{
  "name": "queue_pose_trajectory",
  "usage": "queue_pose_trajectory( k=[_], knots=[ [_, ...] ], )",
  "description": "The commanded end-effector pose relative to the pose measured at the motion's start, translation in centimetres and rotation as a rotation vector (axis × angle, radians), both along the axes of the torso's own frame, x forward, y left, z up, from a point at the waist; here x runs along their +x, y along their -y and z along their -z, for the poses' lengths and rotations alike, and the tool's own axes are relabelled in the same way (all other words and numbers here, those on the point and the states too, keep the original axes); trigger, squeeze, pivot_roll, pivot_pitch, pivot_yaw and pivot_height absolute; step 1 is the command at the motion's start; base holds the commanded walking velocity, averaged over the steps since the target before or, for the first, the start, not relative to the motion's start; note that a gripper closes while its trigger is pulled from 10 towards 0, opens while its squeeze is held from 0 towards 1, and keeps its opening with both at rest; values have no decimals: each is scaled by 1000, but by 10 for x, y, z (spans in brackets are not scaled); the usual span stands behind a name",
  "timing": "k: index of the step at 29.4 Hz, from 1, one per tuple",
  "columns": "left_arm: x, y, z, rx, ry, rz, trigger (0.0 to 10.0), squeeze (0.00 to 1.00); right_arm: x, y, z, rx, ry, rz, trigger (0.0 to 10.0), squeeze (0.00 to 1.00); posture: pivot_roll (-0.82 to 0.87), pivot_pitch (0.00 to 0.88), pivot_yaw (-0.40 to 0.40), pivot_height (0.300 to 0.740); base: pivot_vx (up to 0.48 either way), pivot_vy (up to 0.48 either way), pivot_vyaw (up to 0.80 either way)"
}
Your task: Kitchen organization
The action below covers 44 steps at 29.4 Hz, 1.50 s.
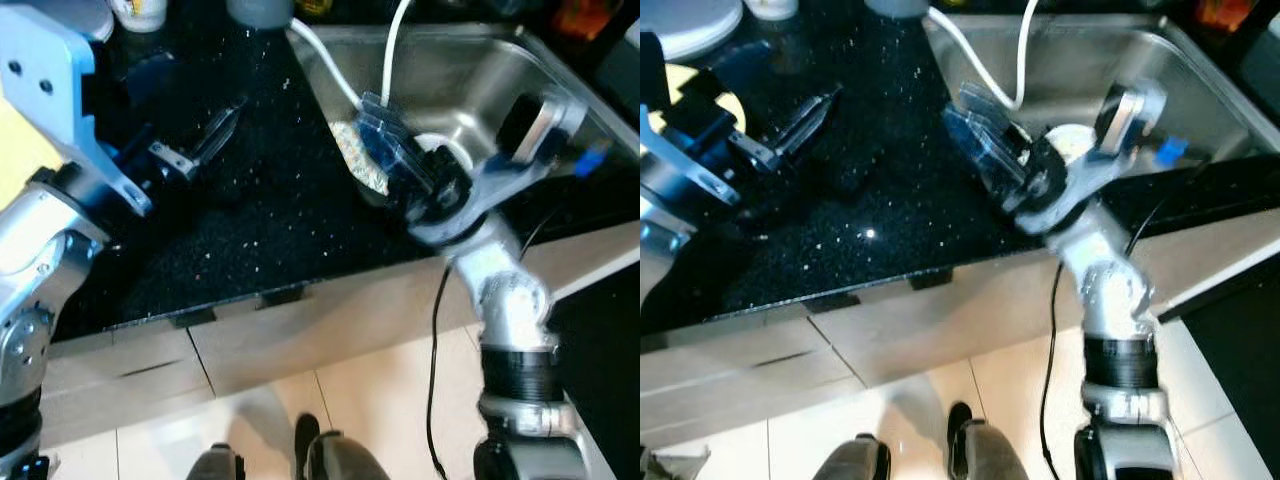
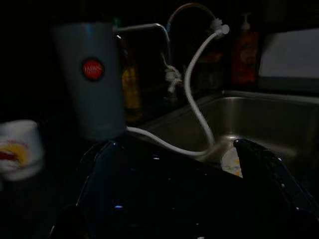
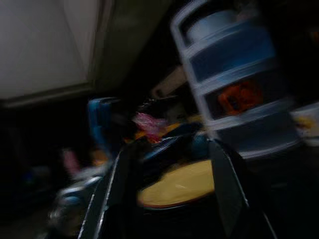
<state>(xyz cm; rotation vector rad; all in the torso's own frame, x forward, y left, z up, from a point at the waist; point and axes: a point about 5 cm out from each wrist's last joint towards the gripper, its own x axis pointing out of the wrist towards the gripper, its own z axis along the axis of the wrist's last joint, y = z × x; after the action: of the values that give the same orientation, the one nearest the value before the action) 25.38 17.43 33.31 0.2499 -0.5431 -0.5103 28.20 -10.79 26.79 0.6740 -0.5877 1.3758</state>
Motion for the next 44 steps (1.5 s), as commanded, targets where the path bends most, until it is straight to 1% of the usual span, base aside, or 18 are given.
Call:
queue_pose_trajectory(
  k=[1, 2, 4, 7, 11, 12, 14, 17, 18, 19, 21, 25, 33, 37, 39, 42, 43, 44],
  knots=[
    [4, -3, 3, 42, 5, -48, 10000, 0, -18, -7, 1, 36, 22, -128, 10000, 0, 133, 109, -67, 740, 0, 0, 0],
    [5, -4, 4, 85, 10, -77, 10000, 0, -27, -10, 4, 41, 7, -184, 10000, 0, 137, 105, -65, 740, 0, 0, 0],
    [6, -4, 5, 116, 14, -92, 10000, 0, -32, -11, 5, 40, -2, -214, 10000, 0, 139, 104, -65, 740, 0, 0, 0],
    [5, -1, 9, 300, 34, -149, 10000, 0, -36, -28, 21, -47, -54, -263, 10000, 0, 158, 102, -70, 740, 0, 0, 0],
    [2, -5, 9, 370, 41, -204, 10000, 0, -35, -39, 32, -119, -84, -264, 10000, 0, 170, 100, -74, 740, 0, 0, 0],
    [0, -12, 9, 425, 42, -263, 10000, 0, -35, -45, 40, -170, -103, -265, 10000, 0, 180, 100, -78, 740, 0, 0, 0],
    [0, -12, 9, 425, 42, -263, 10000, 0, -35, -45, 40, -170, -103, -265, 10000, 0, 180, 100, -78, 740, 0, 0, 0],
    [-5, -32, 12, 531, 26, -402, 10000, 0, -33, -58, 55, -295, -131, -230, 10000, 0, 221, 116, -106, 740, 0, 0, 0],
    [-5, -32, 12, 531, 26, -402, 10000, 0, -33, -58, 55, -295, -131, -230, 10000, 0, 221, 116, -106, 740, 0, 0, 0],
    [-7, -44, 17, 565, 7, -471, 10000, 0, -27, -64, 62, -338, -161, -188, 10000, 0, 227, 118, -112, 740, 0, 0, 0],
    [-7, -44, 17, 565, 7, -471, 10000, 0, -27, -64, 62, -338, -161, -188, 10000, 0, 227, 118, -112, 740, 0, 0, 0],
    [-6, -52, 28, 575, -17, -526, 10000, 0, -16, -63, 64, -343, -191, -116, 10000, 0, 224, 113, -120, 740, 0, 0, 595],
    [-10, -46, 25, 589, 14, -498, 10000, 0, -2, -57, 71, -326, -243, -6, 10000, 0, 230, 105, -112, 740, 0, 0, 783],
    [-13, -40, 11, 466, 57, -445, 10000, 0, 7, -53, 69, -257, -269, 29, 10000, 0, 235, 104, -101, 740, 0, 0, 775],
    [-12, -35, 10, 409, 61, -401, 10000, 0, 12, -46, 65, -166, -297, 37, 10000, 0, 235, 101, -94, 740, 0, 0, 775],
    [-12, -35, 11, 400, 61, -395, 10000, 0, 13, -45, 64, -153, -303, 40, 10000, 0, 235, 101, -94, 740, 0, 0, 775],
    [-10, -31, 10, 348, 65, -366, 10000, 0, 17, -41, 62, -110, -326, 61, 10000, 0, 232, 101, -90, 740, 0, 0, 769],
    [-10, -31, 10, 348, 65, -366, 10000, 0, 17, -41, 62, -110, -326, 61, 10000, 0, 232, 101, -90, 740, 0, 0, 769]
  ],
)
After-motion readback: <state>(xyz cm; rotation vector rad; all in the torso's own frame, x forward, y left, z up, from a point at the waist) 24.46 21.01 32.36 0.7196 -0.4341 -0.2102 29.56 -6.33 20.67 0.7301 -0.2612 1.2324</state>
